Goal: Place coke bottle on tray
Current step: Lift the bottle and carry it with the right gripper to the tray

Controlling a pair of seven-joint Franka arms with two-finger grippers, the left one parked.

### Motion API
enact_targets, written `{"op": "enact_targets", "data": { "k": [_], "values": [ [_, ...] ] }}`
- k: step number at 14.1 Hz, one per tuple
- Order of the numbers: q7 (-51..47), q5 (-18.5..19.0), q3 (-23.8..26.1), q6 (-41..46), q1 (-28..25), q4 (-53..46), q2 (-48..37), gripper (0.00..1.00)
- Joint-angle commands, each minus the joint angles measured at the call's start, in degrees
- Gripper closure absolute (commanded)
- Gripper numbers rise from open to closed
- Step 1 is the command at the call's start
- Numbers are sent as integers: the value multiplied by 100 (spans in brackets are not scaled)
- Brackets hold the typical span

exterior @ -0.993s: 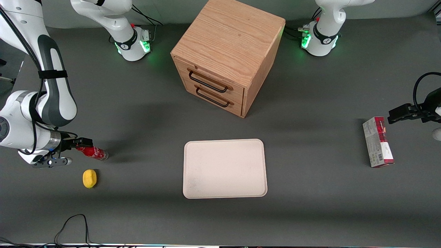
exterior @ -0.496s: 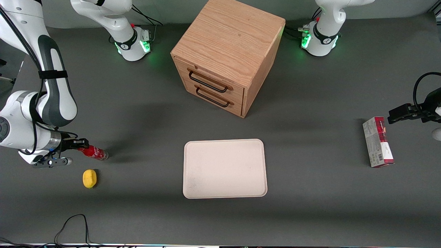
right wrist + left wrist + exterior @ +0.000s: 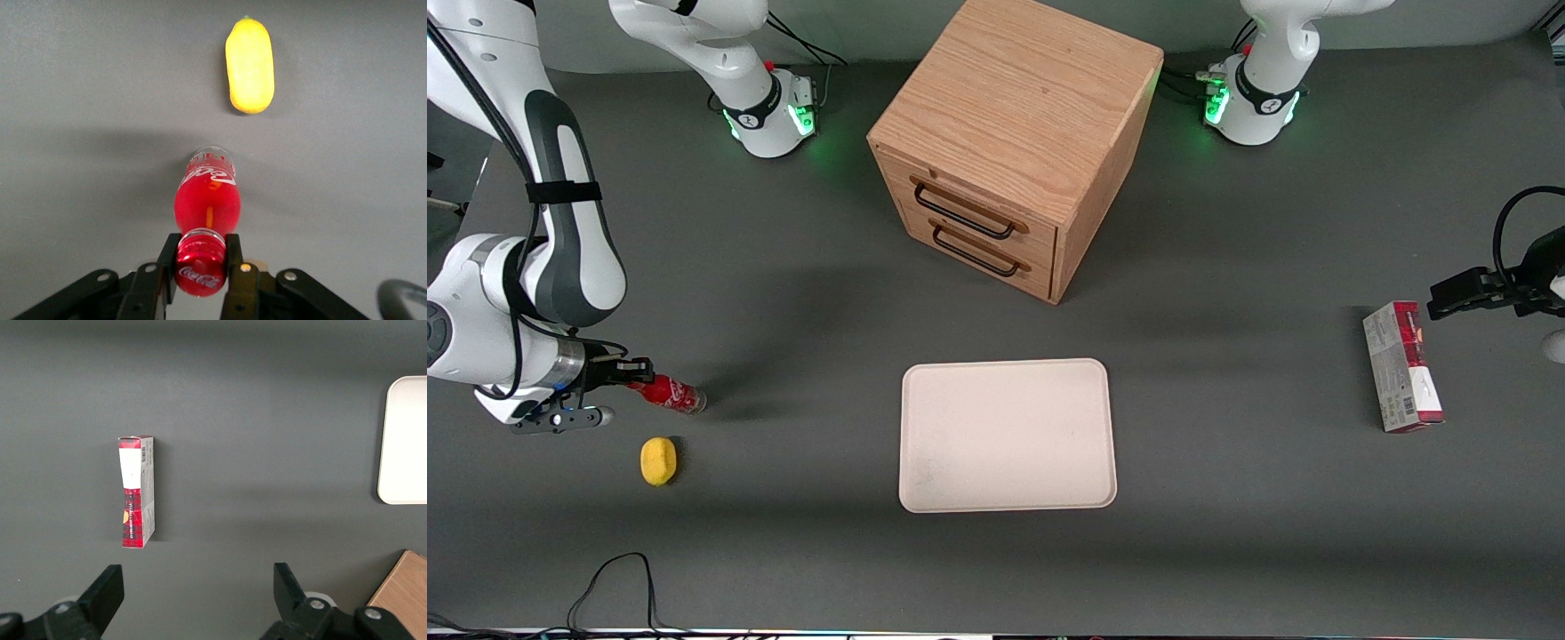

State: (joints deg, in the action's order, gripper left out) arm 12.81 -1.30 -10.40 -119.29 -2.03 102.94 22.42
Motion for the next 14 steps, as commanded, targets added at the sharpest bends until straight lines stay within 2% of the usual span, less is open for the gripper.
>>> {"op": "enact_targets", "data": {
  "k": [1,3,6,9,11,14],
  "values": [
    [64,-117,-15,639,-8,-666,-54,100],
    [-110,-117,29,1957,-17,-1799,25,100],
    [-339,-353,38,3381,-17,-3108,270,100],
    [-752,-380,55,4613,-43,-4655,701,100],
    [-1155,-372,81,4749,-323,-4906,834,100],
    [-2427,-371,273,4696,-991,-5159,1149,100]
  ]
}}
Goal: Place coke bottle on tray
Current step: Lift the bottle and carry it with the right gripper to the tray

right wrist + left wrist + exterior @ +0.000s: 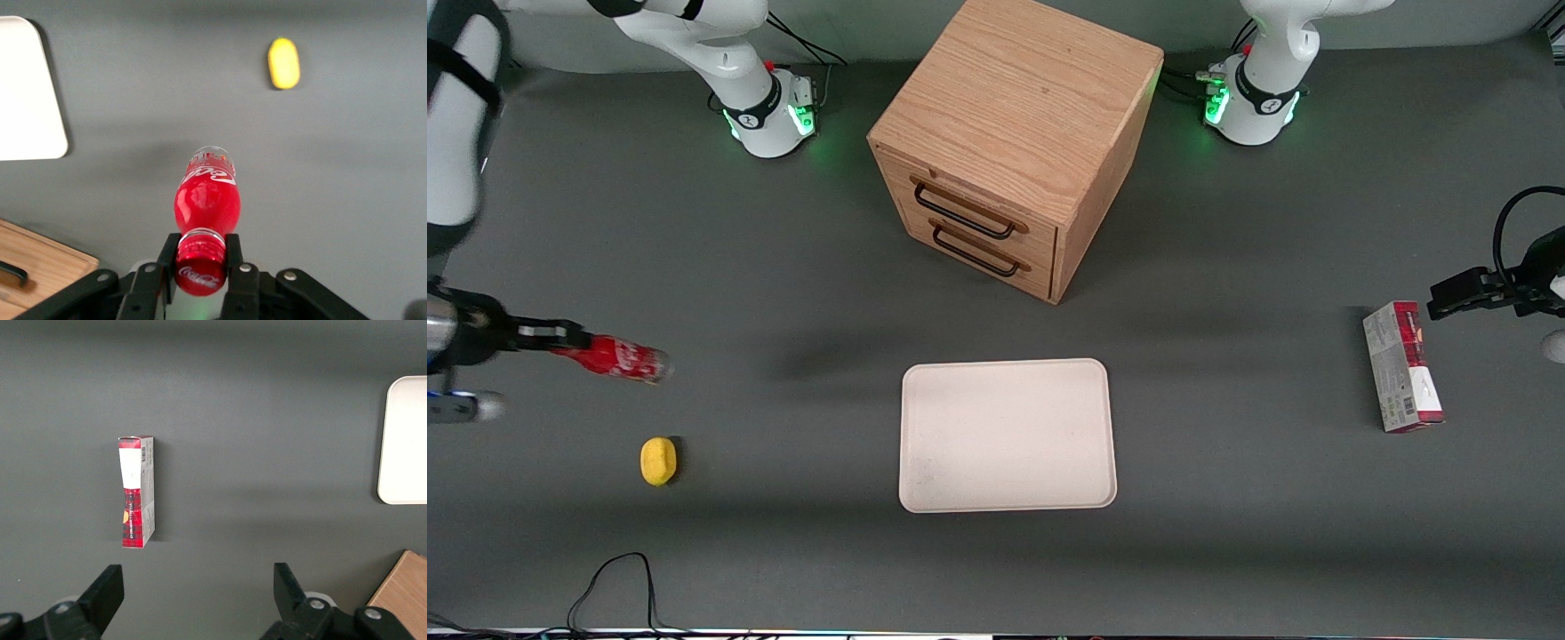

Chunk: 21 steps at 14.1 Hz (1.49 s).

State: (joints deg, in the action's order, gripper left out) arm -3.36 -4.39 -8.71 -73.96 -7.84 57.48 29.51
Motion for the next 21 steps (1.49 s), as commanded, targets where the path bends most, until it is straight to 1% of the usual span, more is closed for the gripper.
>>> {"op": "enact_targets", "data": {
  "k": [1,3,4,5,6,8,9,10,11,12,15,17,19,21],
  "values": [
    [-1320,-62,445,119,-463,-720,555,100],
    [-2550,-54,1262,-336,-464,-765,696,100],
    [-2974,-45,1527,-617,-499,-765,775,100],
    [-3195,-19,1608,-846,-630,-765,845,100],
    [-3319,-10,1583,-996,-805,-765,916,100],
    [-3513,8,1574,-1199,-964,-765,1065,100],
    [-3549,86,1565,-1305,-1017,-765,1161,100],
    [-3610,244,1574,-1462,-1087,-765,1293,100],
    [-3811,350,1582,-1690,-1166,-765,1425,100],
    [-3961,394,1574,-1953,-1228,-765,1574,100],
    [-4225,421,1556,-2569,-1342,-765,1926,100],
    [-4410,745,1574,-2965,-1378,-765,2128,100],
    [-4507,781,1548,-3378,-1395,-765,2357,100],
    [-4533,790,1547,-3572,-1396,-773,2445,100]
  ]
}}
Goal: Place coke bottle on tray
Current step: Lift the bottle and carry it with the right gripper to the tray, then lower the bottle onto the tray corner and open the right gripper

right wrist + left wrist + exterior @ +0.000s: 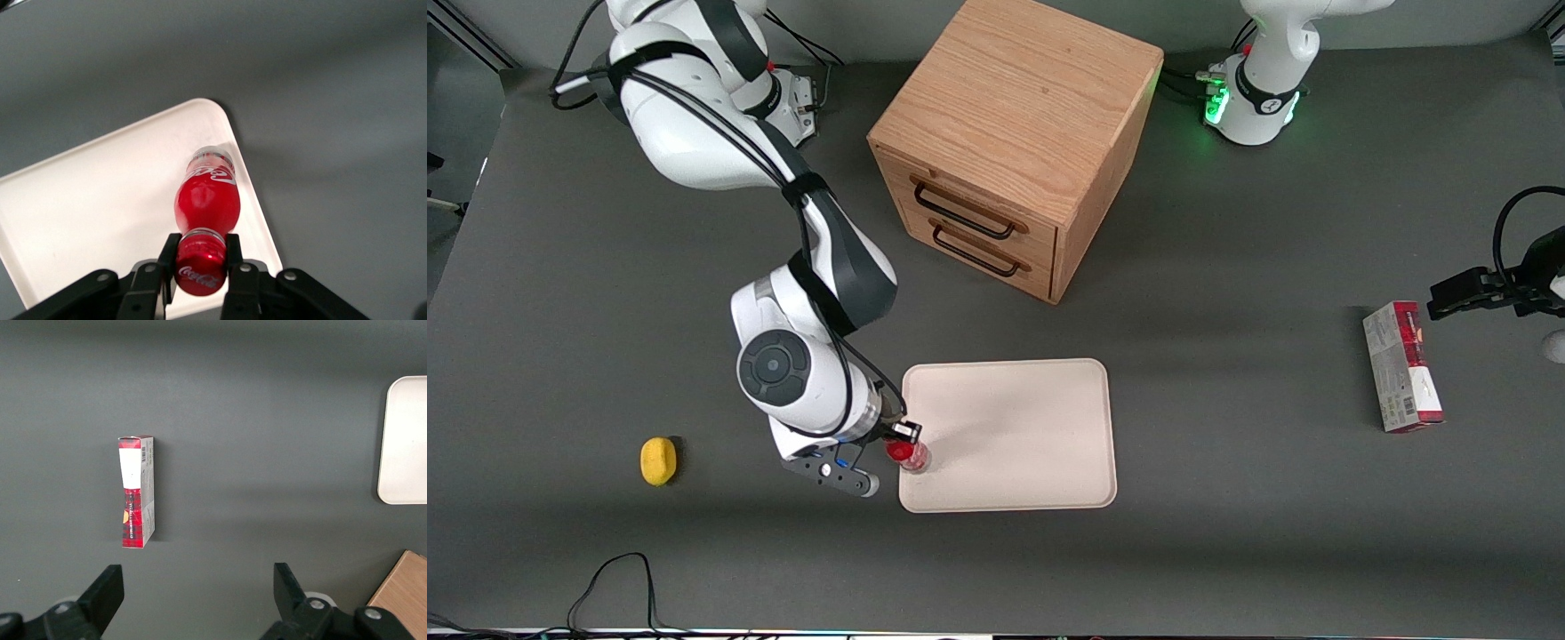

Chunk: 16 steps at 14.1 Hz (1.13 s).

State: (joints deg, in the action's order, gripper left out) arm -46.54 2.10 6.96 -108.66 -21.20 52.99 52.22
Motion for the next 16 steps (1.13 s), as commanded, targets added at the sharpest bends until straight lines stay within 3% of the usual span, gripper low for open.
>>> {"op": "enact_targets", "data": {
  "k": [1,7,9,10,11,12,16],
  "values": [
    [-302,141,-20,-155,-59,-316,183,100],
    [-391,150,-20,-340,-59,-316,271,100],
    [-391,255,-11,-349,-59,-316,271,86],
    [-391,247,-11,-349,-59,-316,271,58],
    [-391,247,-11,-357,-59,-316,271,16],
    [-400,255,-11,-366,-59,-316,271,1],
    [-382,255,-11,-235,-51,-307,157,0]
  ]
}}
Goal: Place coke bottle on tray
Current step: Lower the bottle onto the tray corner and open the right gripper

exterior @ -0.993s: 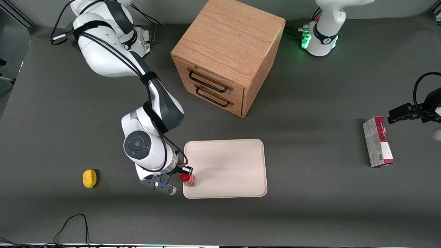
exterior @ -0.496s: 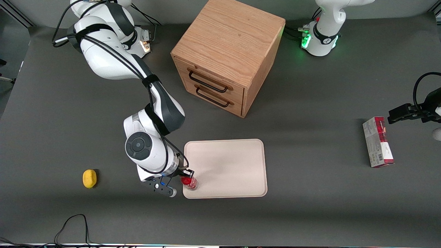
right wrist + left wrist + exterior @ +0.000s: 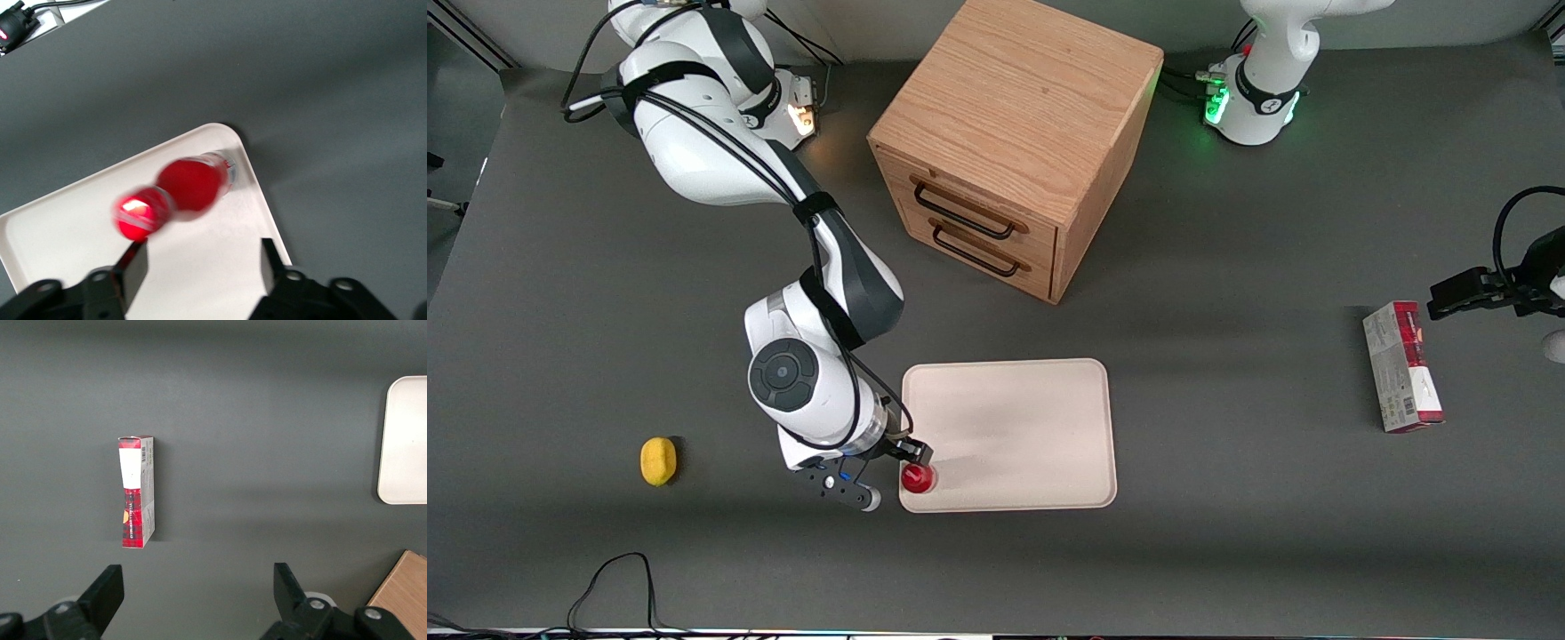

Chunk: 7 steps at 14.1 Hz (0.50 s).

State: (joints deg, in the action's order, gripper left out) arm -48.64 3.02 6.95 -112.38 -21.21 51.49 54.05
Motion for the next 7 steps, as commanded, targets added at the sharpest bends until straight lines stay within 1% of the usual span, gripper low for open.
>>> {"op": "enact_targets", "data": {
  "k": [1,2,4,5,6,7],
  "values": [
    [-137,164,-10,416,-24,-157,-122,0],
    [-67,164,-18,819,-6,-157,-262,0],
    [571,85,-10,1357,203,-35,-665,0],
    [853,50,8,1716,327,201,-955,0],
    [1170,-90,8,1867,571,612,-1340,0],
    [1695,-248,8,1843,765,1234,-1849,0]
  ]
}}
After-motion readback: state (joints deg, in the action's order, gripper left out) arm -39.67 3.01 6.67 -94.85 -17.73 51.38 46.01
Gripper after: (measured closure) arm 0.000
